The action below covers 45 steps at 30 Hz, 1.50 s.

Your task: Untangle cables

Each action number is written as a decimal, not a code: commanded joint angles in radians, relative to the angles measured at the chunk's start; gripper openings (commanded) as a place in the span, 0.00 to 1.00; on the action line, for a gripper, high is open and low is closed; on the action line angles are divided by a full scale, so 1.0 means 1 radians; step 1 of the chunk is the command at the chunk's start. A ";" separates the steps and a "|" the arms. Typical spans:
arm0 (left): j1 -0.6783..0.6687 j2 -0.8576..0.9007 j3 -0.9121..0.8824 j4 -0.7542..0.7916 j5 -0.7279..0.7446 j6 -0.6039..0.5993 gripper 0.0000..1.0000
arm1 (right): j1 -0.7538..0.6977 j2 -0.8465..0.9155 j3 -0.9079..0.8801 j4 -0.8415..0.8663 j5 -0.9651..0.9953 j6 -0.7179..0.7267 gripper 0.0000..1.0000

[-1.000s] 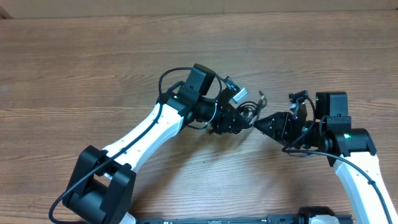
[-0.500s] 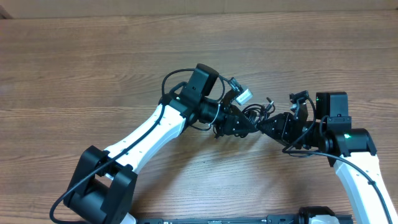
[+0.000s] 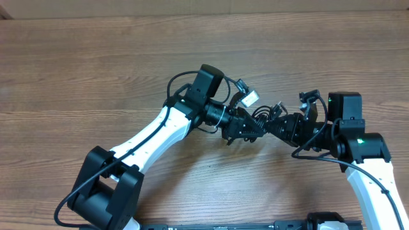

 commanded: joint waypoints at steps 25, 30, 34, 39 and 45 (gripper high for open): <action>0.106 -0.137 0.259 -0.426 -0.768 0.081 0.04 | 0.008 0.015 -0.001 -0.102 0.537 0.145 0.56; 0.312 -0.385 0.533 -0.444 -1.058 0.080 0.04 | 0.008 0.015 -0.001 -0.117 0.563 0.145 0.57; 0.349 -0.417 0.541 -0.369 -1.011 0.027 0.04 | 0.008 0.015 -0.001 -0.117 0.563 0.145 0.57; 0.269 -0.165 0.541 -0.634 -0.703 0.104 0.04 | 0.008 0.015 -0.001 -0.129 0.563 0.145 0.57; 0.135 0.102 0.541 -0.796 -0.703 0.134 0.13 | 0.008 0.015 -0.001 -0.131 0.563 0.145 0.57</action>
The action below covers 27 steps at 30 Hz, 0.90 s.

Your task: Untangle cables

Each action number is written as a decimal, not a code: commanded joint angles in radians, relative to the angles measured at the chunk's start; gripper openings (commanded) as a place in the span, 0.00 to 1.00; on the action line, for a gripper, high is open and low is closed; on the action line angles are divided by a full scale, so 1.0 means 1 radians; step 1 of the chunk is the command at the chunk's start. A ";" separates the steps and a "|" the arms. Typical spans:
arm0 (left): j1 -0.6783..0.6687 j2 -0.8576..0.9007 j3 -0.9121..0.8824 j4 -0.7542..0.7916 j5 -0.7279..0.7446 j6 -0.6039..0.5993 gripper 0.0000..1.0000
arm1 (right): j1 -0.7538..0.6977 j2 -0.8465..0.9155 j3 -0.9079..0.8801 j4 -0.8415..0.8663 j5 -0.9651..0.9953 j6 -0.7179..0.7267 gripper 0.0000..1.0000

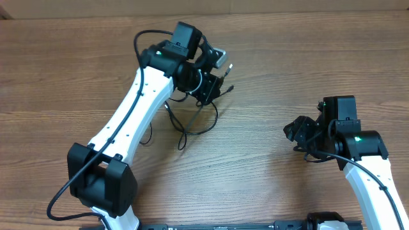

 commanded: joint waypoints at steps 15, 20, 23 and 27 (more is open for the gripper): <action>-0.104 0.031 0.004 -0.089 -0.350 -0.167 0.52 | -0.003 -0.002 0.000 0.003 0.009 -0.005 0.58; -0.106 0.173 -0.004 -0.064 -0.341 -0.217 0.19 | -0.003 -0.002 0.000 0.003 0.010 -0.005 0.58; -0.111 0.286 -0.004 -0.084 -0.315 -0.216 0.19 | -0.003 -0.002 0.000 0.003 0.010 -0.005 0.58; -0.111 0.391 -0.004 -0.099 -0.315 -0.193 0.39 | -0.003 -0.002 0.000 0.008 0.010 -0.005 0.58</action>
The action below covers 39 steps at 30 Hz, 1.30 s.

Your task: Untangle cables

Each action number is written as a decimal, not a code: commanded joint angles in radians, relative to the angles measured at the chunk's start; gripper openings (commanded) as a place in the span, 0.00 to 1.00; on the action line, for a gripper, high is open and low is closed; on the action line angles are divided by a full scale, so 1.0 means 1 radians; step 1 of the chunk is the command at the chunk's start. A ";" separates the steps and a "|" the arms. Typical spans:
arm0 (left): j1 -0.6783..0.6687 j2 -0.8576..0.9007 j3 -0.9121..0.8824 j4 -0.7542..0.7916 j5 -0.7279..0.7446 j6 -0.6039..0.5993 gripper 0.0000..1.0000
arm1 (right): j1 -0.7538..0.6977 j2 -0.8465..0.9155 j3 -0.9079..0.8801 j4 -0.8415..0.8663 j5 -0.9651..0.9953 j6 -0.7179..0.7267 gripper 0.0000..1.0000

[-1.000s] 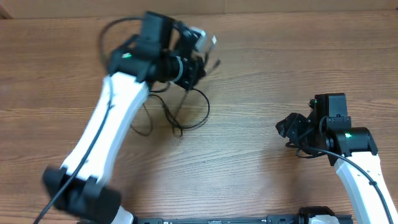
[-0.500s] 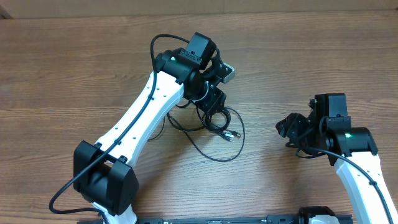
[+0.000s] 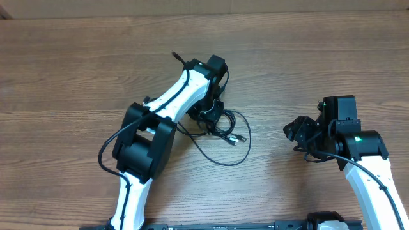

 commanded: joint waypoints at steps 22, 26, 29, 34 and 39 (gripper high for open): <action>-0.019 0.024 0.021 0.140 0.321 0.079 0.04 | -0.003 -0.002 0.000 0.002 0.009 -0.005 0.68; -0.021 -0.024 0.101 0.145 0.686 0.127 0.04 | -0.003 -0.002 0.000 0.004 -0.002 -0.004 0.70; -0.020 -0.035 0.104 0.178 0.909 0.133 0.04 | -0.003 0.013 0.000 0.003 -0.002 -0.004 0.70; -0.020 -0.035 0.104 0.245 1.056 0.132 0.04 | -0.003 0.118 0.000 0.005 -0.064 -0.005 0.70; -0.023 -0.084 0.105 0.228 0.884 0.127 0.04 | 0.021 0.209 0.000 0.041 -0.133 -0.027 0.70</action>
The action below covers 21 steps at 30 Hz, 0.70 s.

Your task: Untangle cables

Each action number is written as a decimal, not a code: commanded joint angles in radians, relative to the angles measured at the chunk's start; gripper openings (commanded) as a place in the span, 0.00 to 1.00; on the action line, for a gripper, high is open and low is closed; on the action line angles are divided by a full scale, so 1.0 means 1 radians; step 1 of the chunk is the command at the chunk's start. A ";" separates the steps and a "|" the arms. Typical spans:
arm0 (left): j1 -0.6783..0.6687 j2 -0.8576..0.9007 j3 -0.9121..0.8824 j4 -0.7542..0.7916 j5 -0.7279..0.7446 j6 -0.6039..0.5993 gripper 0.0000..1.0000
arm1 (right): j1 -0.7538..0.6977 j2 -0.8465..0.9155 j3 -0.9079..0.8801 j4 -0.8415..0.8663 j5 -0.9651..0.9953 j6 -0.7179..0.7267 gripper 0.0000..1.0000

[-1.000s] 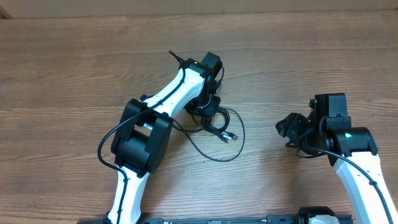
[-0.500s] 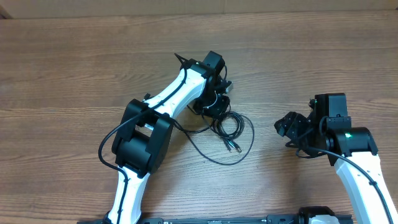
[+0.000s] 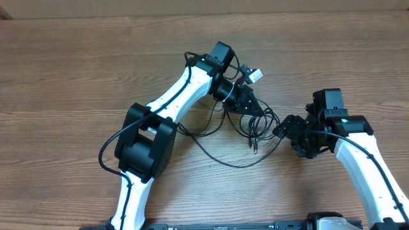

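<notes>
A bundle of thin black cables point(image 3: 254, 121) hangs in a tangle at mid-table. One long loop point(image 3: 225, 160) trails over the wood toward the front. My left gripper point(image 3: 246, 101) reaches in from the left and is shut on the top of the bundle. A white-tipped plug point(image 3: 255, 75) sticks out just behind it. My right gripper point(image 3: 283, 130) comes in from the right, its tips at the right edge of the tangle where a strand point(image 3: 273, 135) runs toward it. Its jaws are too dark to read.
The wooden table point(image 3: 77, 70) carries nothing but the cables. The left arm's white links point(image 3: 172, 102) lie diagonally across the middle. The right arm point(image 3: 364, 166) occupies the front right corner.
My left gripper has moved right and slightly forward from the pile, carrying part of the cables with it. The right gripper has moved left and now reaches the tangle's right edge.
Both grippers first met at the tangle in mid-table. Then the left one held the bundle far back on the left while the right one sat withdrawn. After that the left gripper was low over the cables spread on the wood. Now both are at the tangle again.
</notes>
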 commanded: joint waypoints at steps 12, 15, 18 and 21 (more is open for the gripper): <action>-0.079 -0.399 0.028 -0.072 -0.444 -0.036 0.04 | 0.013 0.008 0.000 0.253 -0.211 0.011 0.64; -0.079 -0.399 0.028 -0.140 -0.526 -0.050 0.04 | 0.013 0.008 0.000 0.216 -0.334 -0.079 0.66; -0.079 -0.399 0.027 -0.141 -0.489 -0.091 0.04 | 0.013 0.008 0.000 0.258 -0.396 -0.091 0.67; -0.079 -0.399 0.028 -0.108 -0.268 -0.090 0.04 | 0.013 0.008 0.000 0.286 -0.418 -0.097 0.68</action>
